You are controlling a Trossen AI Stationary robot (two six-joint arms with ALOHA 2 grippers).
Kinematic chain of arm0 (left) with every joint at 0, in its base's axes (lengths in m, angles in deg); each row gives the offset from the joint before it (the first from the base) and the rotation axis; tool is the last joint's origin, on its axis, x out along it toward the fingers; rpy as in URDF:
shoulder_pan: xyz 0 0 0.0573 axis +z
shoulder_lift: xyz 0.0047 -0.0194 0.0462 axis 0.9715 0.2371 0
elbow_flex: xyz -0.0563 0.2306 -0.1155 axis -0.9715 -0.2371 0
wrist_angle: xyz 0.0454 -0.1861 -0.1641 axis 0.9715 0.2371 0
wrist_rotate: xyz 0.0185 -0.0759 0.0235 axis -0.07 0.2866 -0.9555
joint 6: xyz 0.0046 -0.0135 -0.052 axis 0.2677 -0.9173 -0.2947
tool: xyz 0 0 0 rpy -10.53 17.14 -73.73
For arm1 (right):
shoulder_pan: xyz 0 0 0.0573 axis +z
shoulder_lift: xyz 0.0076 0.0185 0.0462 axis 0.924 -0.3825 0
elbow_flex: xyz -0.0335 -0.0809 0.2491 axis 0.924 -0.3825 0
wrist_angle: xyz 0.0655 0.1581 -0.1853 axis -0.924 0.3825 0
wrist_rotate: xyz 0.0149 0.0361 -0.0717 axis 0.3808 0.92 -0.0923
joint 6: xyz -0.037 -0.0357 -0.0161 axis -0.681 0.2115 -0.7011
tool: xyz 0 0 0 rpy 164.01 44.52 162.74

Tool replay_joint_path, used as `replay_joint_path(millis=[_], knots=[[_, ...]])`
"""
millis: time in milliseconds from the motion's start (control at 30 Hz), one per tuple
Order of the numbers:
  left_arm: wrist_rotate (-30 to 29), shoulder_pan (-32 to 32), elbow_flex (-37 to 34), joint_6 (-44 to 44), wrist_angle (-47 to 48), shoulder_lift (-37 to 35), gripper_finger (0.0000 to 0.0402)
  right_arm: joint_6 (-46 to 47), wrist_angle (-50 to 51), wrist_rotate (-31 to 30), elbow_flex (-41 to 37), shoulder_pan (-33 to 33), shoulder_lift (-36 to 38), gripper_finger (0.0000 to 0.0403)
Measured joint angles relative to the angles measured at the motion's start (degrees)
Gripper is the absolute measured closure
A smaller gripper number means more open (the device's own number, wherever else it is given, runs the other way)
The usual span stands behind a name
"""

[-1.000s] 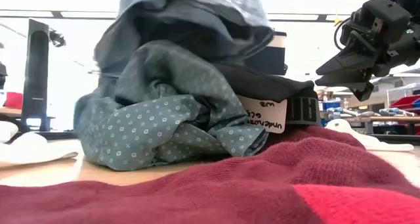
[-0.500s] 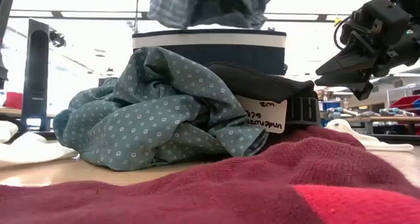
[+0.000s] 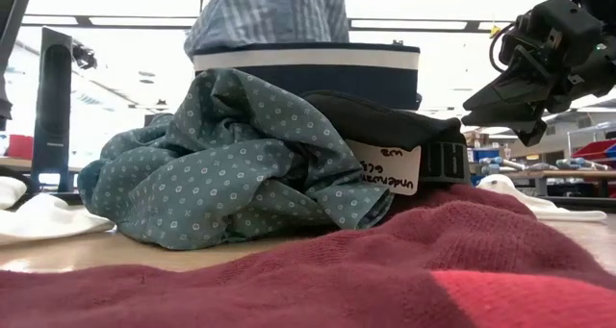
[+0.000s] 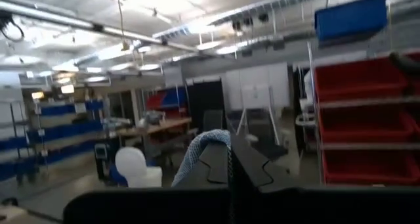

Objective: Sort clothes
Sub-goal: Put the blue shirt into the blue laundry bin

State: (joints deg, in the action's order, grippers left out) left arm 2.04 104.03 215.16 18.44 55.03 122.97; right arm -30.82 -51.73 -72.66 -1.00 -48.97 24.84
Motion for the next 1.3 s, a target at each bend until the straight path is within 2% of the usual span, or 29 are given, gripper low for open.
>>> replay_joint_path(millis=[200,300,400,600,800,933,1133,1300], knots=[[3.0,0.1,0.1,-2.7,11.1,1.7,0.0401,0.0,0.0,0.0,0.0,0.0,0.0,0.0275],[7.2,0.0,0.1,-2.9,19.7,4.6,0.0401,0.0,0.0,0.0,0.0,0.0,0.0,0.0275],[8.9,0.0,0.0,-3.2,27.0,8.3,0.0401,0.0,0.0,0.0,0.0,0.0,0.0,0.0275],[8.6,0.0,0.0,-6.4,37.6,16.6,0.0401,0.2,-0.1,0.0,0.0,0.0,0.0,0.0275],[1.1,0.1,0.0,-7.8,48.5,25.6,0.0401,0.3,-0.5,0.0,0.0,0.0,0.0,0.0275],[-2.7,0.1,0.0,-7.8,50.3,31.6,0.0401,0.2,-0.5,0.0,0.0,0.0,0.0,0.0275],[-2.2,0.1,0.0,-7.7,49.1,38.6,0.0393,0.3,-0.4,0.0,0.0,0.0,0.0,0.0275],[-1.2,0.1,0.0,-7.7,49.1,41.0,0.0372,0.2,-0.4,0.0,0.0,0.0,0.0,0.0275]])
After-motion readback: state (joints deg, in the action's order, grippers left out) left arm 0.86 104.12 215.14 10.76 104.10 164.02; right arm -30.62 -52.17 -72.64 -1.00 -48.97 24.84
